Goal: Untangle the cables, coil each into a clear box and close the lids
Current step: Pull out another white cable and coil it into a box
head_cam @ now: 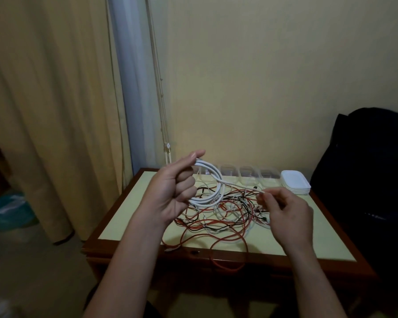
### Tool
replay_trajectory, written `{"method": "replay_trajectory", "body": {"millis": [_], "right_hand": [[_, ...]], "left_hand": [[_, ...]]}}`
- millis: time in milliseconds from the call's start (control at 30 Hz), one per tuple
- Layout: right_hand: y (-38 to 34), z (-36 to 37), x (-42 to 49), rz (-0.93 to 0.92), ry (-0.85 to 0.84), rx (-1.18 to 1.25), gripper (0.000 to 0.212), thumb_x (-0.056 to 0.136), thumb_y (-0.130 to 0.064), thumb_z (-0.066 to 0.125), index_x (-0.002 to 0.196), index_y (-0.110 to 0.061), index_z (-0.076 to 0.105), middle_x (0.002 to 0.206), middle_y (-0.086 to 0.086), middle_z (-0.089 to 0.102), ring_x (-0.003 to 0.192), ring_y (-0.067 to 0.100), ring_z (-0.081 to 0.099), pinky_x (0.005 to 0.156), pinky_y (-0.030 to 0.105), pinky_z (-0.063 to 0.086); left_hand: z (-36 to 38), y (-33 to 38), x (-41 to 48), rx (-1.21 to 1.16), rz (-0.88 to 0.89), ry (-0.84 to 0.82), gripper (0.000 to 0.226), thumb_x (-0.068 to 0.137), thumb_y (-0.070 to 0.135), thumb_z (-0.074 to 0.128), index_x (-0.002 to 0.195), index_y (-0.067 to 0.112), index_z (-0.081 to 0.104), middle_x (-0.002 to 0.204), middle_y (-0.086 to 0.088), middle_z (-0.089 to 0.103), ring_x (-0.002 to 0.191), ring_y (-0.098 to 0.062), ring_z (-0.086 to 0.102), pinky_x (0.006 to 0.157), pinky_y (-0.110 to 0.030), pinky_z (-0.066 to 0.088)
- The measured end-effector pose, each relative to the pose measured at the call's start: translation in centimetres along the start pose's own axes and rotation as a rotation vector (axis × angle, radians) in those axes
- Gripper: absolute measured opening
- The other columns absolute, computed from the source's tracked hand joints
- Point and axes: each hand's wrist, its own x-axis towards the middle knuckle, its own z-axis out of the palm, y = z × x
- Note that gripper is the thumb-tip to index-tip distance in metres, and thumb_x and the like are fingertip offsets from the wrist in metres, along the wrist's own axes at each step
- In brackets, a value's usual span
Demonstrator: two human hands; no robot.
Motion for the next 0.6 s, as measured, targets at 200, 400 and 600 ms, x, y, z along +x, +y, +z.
{"method": "replay_trajectory", "body": {"millis": [200, 400, 600], "right_hand": [[0.0, 0.8, -0.9, -0.304, -0.025, -0.203, 0.011, 0.086, -0.009, 0.078, 0.091, -0.018, 0.079, 0.083, -0.01, 0.069, 0.077, 0.005, 0.063, 0.074, 0.023, 0.05], [-1.9, 2.8, -2.7, 0.076, -0.158, 0.145, 0.011, 0.096, -0.01, 0.066, 0.089, -0.017, 0.071, 0.069, -0.003, 0.073, 0.065, 0.005, 0.071, 0.06, 0.012, 0.051], [-5.1, 4.0, -3.3, 0.524, -0.119, 1.032, 0.007, 0.096, 0.006, 0.059, 0.1, 0.005, 0.064, 0.089, 0.018, 0.076, 0.084, 0.025, 0.077, 0.07, 0.026, 0.061]], "left_hand": [[0.7, 0.0, -0.1, -0.204, -0.076, -0.006, 0.02, 0.086, 0.016, 0.06, 0.101, 0.009, 0.071, 0.043, 0.01, 0.023, 0.04, -0.004, 0.004, 0.031, -0.015, 0.007], [0.5, -1.1, 0.5, -0.391, -0.156, -0.035, 0.018, 0.089, 0.017, 0.06, 0.102, 0.011, 0.071, 0.043, 0.009, 0.026, 0.037, -0.004, 0.008, 0.026, -0.017, 0.014], [0.7, -1.9, 0.8, -0.441, -0.191, -0.016, 0.016, 0.089, 0.013, 0.059, 0.1, 0.011, 0.07, 0.041, 0.009, 0.024, 0.037, -0.005, 0.007, 0.026, -0.02, 0.014]]}}
